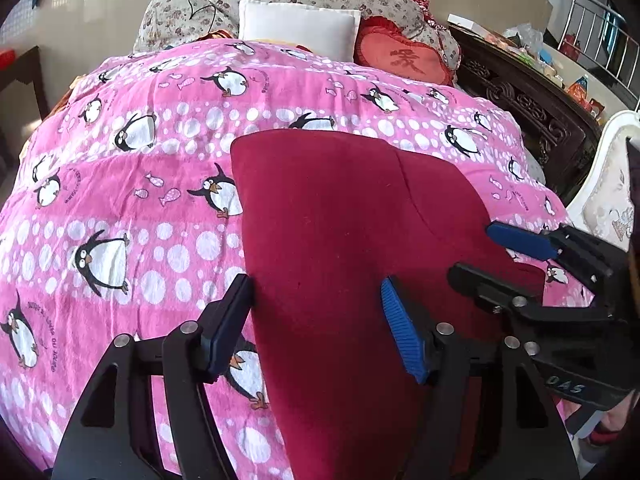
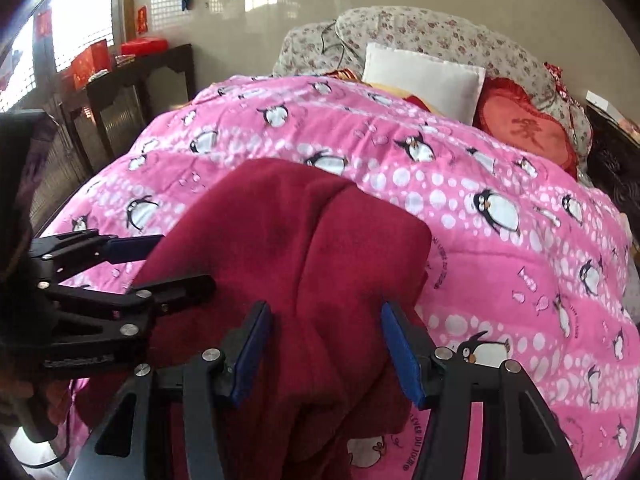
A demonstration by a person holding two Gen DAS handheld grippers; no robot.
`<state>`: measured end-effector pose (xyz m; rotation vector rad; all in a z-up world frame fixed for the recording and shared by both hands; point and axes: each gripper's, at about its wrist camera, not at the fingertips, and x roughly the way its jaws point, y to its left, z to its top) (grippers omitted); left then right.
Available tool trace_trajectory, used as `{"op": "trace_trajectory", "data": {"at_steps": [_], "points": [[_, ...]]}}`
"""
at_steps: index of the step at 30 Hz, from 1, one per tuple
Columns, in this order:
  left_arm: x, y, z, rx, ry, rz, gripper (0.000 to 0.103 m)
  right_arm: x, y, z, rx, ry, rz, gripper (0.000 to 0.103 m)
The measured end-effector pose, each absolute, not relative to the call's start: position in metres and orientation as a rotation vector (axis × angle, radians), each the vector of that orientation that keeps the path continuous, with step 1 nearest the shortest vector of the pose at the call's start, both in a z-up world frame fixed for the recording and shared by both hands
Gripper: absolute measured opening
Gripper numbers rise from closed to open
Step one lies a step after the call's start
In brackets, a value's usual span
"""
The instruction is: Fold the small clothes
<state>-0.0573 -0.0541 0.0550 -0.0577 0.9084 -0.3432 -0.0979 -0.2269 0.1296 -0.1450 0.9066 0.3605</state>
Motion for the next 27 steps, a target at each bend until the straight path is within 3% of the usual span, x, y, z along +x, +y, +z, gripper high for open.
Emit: {"op": "trace_trajectory", "data": {"at_steps": [11,19,27], "points": [[-0.059,-0.055,0.049,-0.088,0.919,-0.348,0.070,-0.095,-0.234,0.116,-0.098,0.923,0.361,0.057],[-0.082,-0.051,0.070,-0.048,0.847,-0.278,0.070,-0.113,-0.257,0.151,0.071,0.914,0.282,0.057],[-0.110,-0.051,0.089,0.019,0.739,-0.206,0.070,-0.135,-0.256,0.168,0.055,0.903,0.154,0.058]]}}
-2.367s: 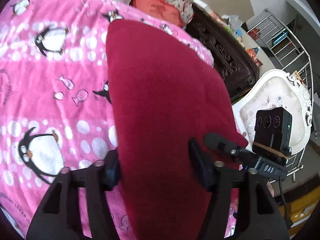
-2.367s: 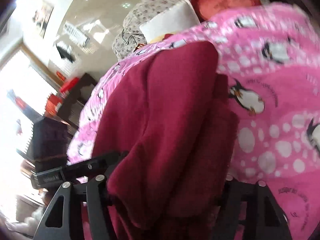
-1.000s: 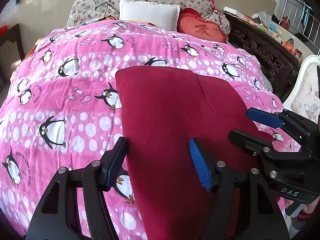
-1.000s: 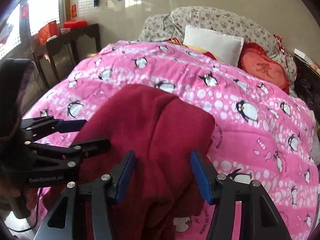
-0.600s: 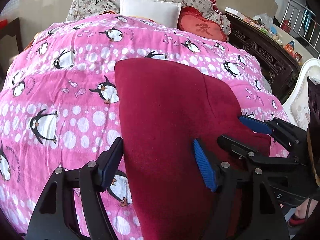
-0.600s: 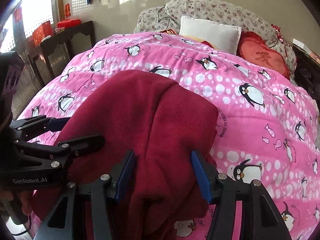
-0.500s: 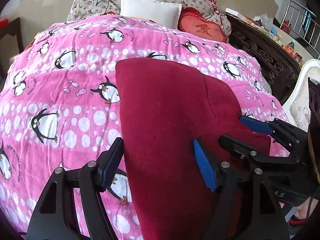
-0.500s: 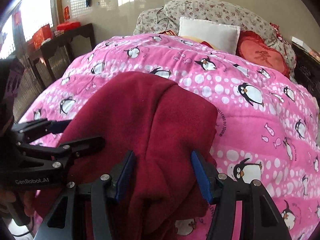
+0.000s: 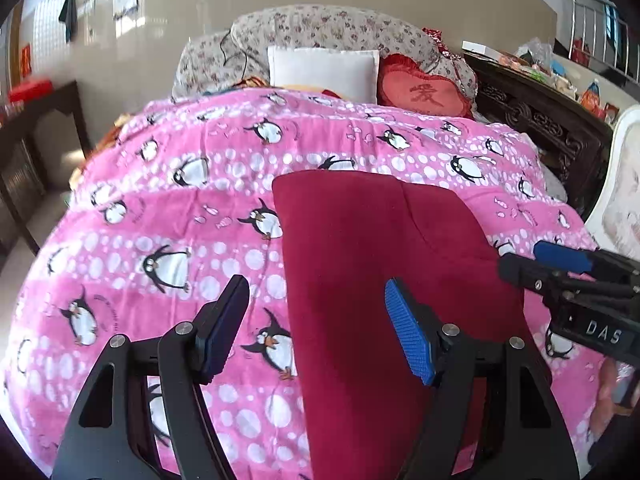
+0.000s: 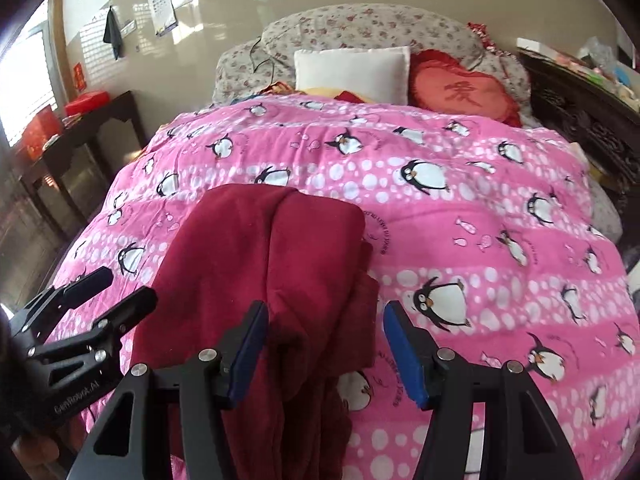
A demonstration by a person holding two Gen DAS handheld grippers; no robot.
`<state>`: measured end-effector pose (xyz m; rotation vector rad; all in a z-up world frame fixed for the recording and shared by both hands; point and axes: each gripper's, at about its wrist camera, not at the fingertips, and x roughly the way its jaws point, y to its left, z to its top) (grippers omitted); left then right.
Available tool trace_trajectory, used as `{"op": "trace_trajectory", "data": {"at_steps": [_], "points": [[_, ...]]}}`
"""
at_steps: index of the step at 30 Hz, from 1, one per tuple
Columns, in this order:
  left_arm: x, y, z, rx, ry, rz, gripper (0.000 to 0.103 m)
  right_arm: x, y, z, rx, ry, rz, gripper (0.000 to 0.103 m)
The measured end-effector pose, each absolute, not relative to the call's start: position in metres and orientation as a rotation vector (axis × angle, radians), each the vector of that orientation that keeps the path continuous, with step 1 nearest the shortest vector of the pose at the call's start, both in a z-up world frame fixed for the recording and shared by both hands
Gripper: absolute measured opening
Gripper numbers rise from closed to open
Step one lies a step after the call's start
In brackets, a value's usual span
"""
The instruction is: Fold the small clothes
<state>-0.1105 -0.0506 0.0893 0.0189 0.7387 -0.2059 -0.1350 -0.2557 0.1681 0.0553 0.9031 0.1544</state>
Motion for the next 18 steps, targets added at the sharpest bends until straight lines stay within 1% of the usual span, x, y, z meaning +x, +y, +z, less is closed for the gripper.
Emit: {"op": "trace_trajectory", "data": {"at_steps": [11,18], "points": [[-0.132,-0.043,0.102,-0.013,0.671,-0.184,0.070,-0.153,-0.249,0.175,0.048,0.863,0.133,0.058],[-0.136,-0.042,0.099,-0.009,0.674,-0.168,0.070,-0.155,-0.247,0.170,0.064,0.868,0.134,0.058]]}}
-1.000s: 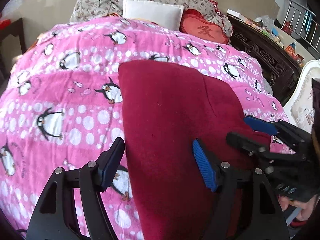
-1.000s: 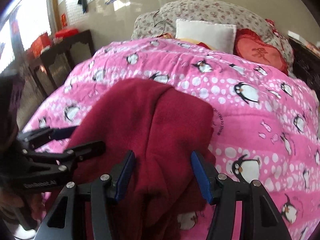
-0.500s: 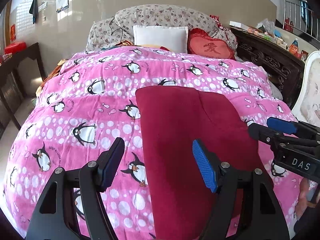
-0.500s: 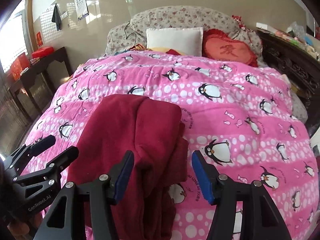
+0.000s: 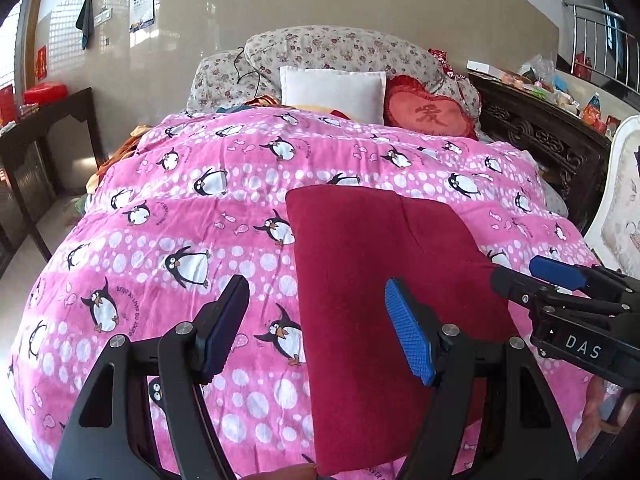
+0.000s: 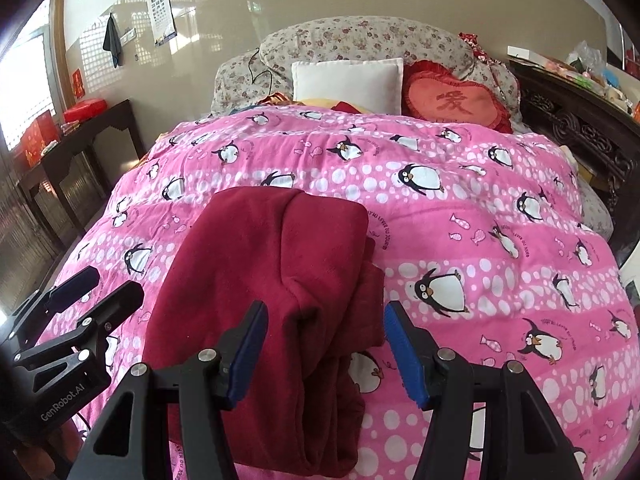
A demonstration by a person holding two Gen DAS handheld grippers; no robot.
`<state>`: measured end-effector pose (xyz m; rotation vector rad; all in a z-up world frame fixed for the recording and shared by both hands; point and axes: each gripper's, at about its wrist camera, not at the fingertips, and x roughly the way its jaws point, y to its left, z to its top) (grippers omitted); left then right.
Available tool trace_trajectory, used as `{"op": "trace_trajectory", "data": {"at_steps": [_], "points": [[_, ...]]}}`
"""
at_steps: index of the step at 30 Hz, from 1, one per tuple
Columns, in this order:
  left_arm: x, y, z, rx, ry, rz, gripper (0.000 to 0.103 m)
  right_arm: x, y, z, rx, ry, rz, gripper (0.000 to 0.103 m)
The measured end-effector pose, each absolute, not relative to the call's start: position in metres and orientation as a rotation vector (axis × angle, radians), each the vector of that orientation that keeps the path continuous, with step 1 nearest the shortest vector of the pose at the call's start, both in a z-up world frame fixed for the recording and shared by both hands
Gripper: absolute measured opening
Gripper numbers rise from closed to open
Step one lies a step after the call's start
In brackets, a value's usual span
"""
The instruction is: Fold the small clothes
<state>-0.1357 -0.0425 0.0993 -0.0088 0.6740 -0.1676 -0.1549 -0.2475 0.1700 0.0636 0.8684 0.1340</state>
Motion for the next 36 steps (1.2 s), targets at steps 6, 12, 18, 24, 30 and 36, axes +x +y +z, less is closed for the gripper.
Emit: {"op": "trace_trajectory", "data": {"at_steps": [6,12,18,24,30,36], "points": [[-0.135,-0.043,0.096,-0.005,0.679,-0.162,0.070,-0.154,-0.248,0.167,0.085,0.869,0.141,0.058],[-0.133,-0.042,0.093,-0.004,0.686,-0.161,0.070,-0.152,-0.245,0.165,0.091,0.874,0.151,0.058],[-0.133,-0.042,0.093,-0.001,0.686,-0.160,0.070,-0.151,-0.241,0.163,0.087,0.877,0.155,0.058],[-0.132,-0.041,0.091,0.005,0.679,-0.148,0.070,-0.150,-0.240,0.162,0.091,0.876,0.157,0.058],[-0.133,-0.040,0.090,0.009,0.672,-0.139,0.070,-0.150,-0.237,0.160,0.096,0.876,0.165,0.058],[-0.134,-0.041,0.089,0.026,0.674,-0.132,0.070,-0.149,-0.234,0.158,0.103,0.878,0.173,0.058]]}}
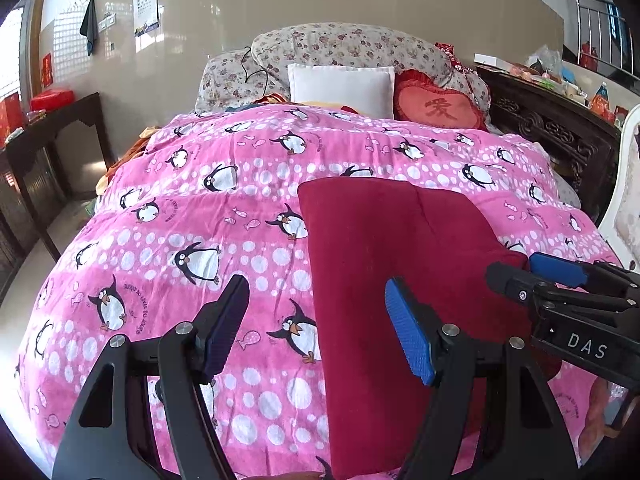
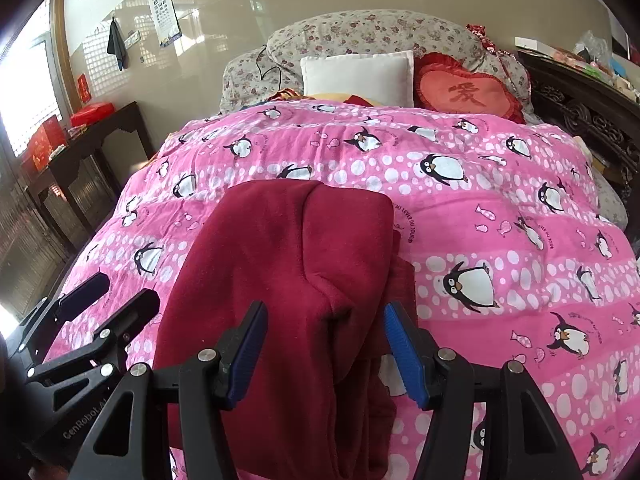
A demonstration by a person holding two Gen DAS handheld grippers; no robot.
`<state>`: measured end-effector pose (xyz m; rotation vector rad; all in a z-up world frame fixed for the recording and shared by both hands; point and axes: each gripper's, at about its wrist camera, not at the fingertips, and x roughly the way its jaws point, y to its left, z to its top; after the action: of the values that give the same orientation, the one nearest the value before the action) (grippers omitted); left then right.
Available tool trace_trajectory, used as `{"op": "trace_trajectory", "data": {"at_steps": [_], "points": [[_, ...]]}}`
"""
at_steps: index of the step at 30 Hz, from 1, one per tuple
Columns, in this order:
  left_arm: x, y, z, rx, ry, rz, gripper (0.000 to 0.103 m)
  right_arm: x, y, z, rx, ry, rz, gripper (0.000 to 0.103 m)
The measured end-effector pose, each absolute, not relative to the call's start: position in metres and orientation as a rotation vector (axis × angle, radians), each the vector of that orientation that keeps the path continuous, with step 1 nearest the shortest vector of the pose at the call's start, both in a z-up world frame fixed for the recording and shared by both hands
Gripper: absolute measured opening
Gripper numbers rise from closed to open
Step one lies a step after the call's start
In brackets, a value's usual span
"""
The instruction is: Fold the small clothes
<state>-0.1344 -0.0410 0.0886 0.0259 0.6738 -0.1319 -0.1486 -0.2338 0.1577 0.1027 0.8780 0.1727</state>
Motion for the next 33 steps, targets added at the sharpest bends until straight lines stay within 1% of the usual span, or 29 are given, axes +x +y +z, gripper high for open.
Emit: {"op": "trace_trajectory", "data": {"at_steps": [25,33], "points": [[-0.1362,-0.0453,0.0867,0.045,0.667,-0.133,0.070,-0.1467,-0.2298,0.1553,0.107,0.884,0.188,0.059],[-0.1330,-0.0425,0.0920,0.059,0.628,-0.162,0.070,-0.1454,-0.2297,0.1542,0.105,0.890,0.197,0.059]]}}
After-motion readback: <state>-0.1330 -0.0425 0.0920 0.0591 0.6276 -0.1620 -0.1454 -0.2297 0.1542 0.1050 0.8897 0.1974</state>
